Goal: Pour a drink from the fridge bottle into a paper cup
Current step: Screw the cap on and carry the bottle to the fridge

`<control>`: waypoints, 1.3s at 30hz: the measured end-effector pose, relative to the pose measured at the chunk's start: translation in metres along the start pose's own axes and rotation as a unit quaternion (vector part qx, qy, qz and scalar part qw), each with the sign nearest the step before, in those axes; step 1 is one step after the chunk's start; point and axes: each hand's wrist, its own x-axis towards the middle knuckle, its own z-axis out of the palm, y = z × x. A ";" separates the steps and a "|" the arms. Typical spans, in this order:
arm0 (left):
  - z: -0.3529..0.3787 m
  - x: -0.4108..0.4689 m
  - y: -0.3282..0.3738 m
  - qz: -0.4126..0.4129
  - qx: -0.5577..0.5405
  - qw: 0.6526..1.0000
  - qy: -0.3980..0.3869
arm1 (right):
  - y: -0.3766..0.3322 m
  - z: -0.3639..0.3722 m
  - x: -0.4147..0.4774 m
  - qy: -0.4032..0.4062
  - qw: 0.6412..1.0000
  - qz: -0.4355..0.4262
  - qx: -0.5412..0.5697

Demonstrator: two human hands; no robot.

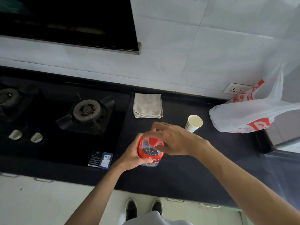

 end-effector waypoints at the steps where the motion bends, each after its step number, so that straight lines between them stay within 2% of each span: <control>1: 0.000 0.000 0.000 -0.001 -0.001 1.000 -0.002 | -0.001 0.000 0.000 -0.007 1.000 -0.010 -0.008; 5: 0.000 -0.001 0.001 -0.004 0.002 1.000 0.000 | -0.004 0.001 0.003 0.017 1.000 0.016 -0.019; 12: 0.000 -0.002 -0.001 0.000 0.001 1.000 0.005 | -0.005 0.005 0.011 0.010 0.984 0.107 -0.139; 15: 0.001 -0.001 0.000 0.000 0.002 1.000 -0.001 | -0.002 -0.002 0.005 0.021 0.993 0.070 -0.091; 19: 0.000 0.000 -0.001 -0.009 0.006 1.000 -0.003 | -0.003 -0.011 0.004 -0.026 0.998 0.005 -0.055; 24: 0.000 0.000 -0.002 -0.010 0.017 1.000 0.000 | -0.012 -0.010 0.009 0.010 0.995 0.013 -0.096; 34: 0.001 -0.002 0.001 -0.003 0.016 1.000 0.006 | -0.014 0.009 0.016 0.025 0.986 0.077 -0.146; 37: -0.001 -0.002 -0.001 0.001 0.017 1.000 0.007 | -0.012 0.022 0.019 0.051 0.981 0.131 -0.132; 39: 0.000 -0.002 -0.001 0.001 0.015 1.000 0.006 | -0.008 0.028 0.018 0.082 0.981 0.118 -0.132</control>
